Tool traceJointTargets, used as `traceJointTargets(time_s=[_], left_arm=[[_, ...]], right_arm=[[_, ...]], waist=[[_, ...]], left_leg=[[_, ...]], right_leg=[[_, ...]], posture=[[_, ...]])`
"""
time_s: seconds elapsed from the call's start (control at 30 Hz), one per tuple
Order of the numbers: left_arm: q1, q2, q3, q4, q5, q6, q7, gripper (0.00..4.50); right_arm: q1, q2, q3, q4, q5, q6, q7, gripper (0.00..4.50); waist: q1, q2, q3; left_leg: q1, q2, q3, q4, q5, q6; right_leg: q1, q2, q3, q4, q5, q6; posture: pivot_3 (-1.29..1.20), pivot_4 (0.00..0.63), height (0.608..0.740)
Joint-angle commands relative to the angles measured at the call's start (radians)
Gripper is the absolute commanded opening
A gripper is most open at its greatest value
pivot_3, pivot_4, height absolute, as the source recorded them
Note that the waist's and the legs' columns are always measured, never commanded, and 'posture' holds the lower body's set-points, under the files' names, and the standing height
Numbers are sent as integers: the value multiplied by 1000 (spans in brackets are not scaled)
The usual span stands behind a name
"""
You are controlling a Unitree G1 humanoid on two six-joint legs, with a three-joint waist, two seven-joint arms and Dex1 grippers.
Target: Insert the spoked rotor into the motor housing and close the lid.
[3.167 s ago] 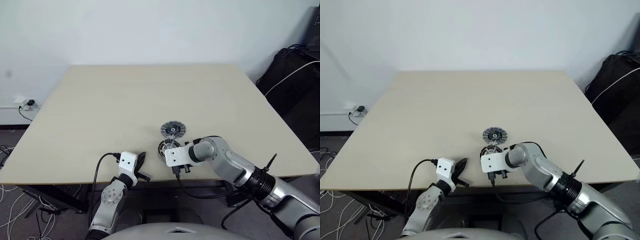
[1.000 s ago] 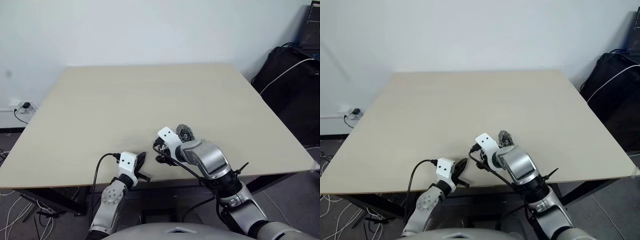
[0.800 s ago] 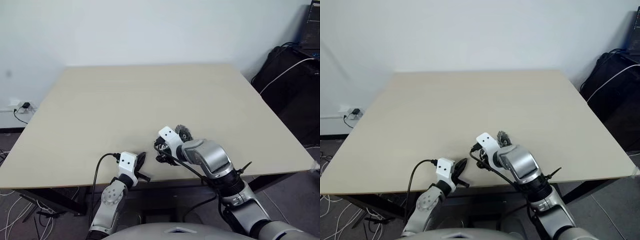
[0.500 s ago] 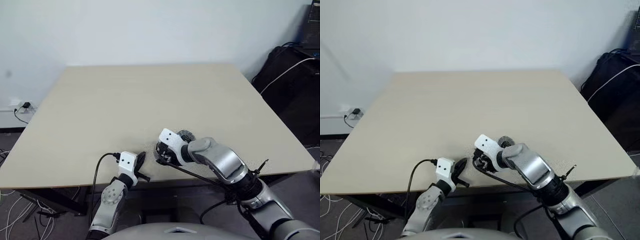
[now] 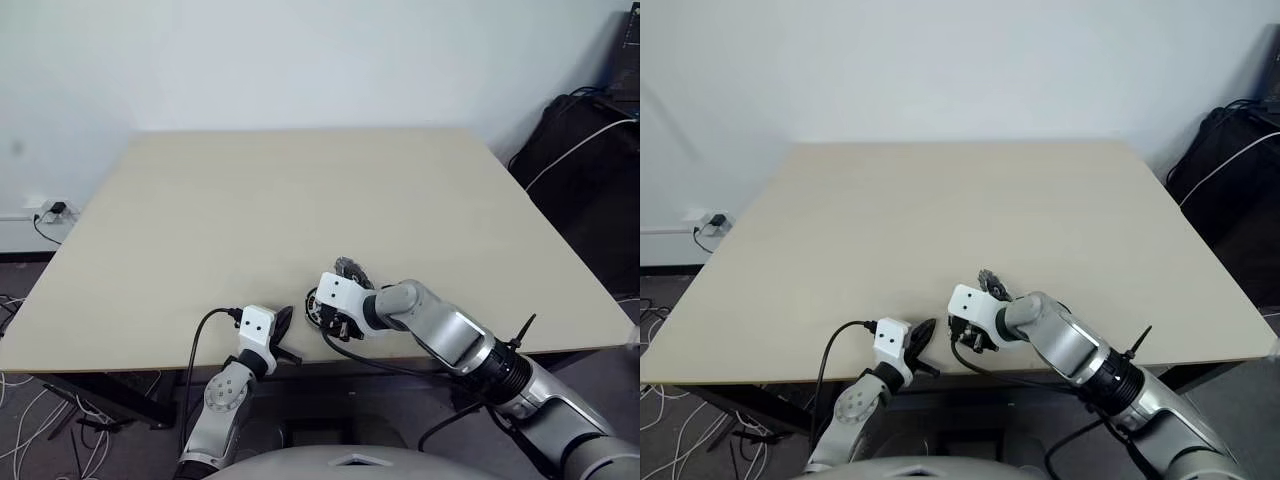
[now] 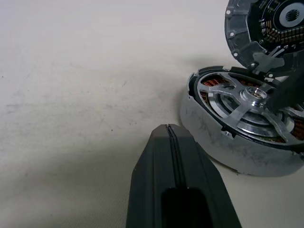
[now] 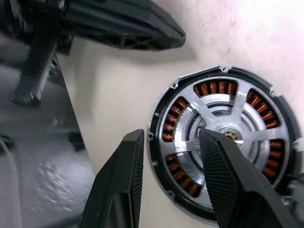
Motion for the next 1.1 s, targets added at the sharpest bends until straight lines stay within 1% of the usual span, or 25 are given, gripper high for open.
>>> traceJointTargets(time_s=[0.03,0.17,0.37,0.87,0.97,1.1], left_arm=[[-9,-5,5,-16,-9,-22,-5,0],[-8,-4,8,-13,-12,-25,-6,0],[-7,-7,8,-16,-13,-24,-4,0],[-12,-12,12,-5,-14,-30,4,0],[-6,-12,12,-15,-14,-28,5,0],[-1,-12,11,-22,-13,-26,5,0]], right_arm=[[-43,-71,55,-28,-96,-143,66,1931],[-56,-116,75,-42,-141,-213,146,1931],[-65,-136,86,-26,-222,-275,215,1931],[-51,-90,85,67,-370,-345,275,1931],[-44,-78,75,82,-384,-350,277,1329],[-33,-65,60,94,-402,-342,272,91]], waist=[[1,0,0],[2,0,0],[5,-1,0],[13,-1,0],[14,-1,0],[11,-2,-1]], left_leg=[[0,0,0,0,0,0],[0,0,0,0,0,0],[0,0,0,0,0,0],[0,0,0,0,0,0],[1,0,0,1,0,0],[2,1,0,1,0,-1]], right_leg=[[0,0,0,0,0,0],[0,0,0,0,0,0],[0,0,0,0,0,0],[0,0,0,0,0,0],[1,0,0,0,0,0],[3,1,0,1,0,0]], posture=[[0,0,740],[0,0,740],[0,0,740],[0,0,740],[0,0,740],[0,0,740]])
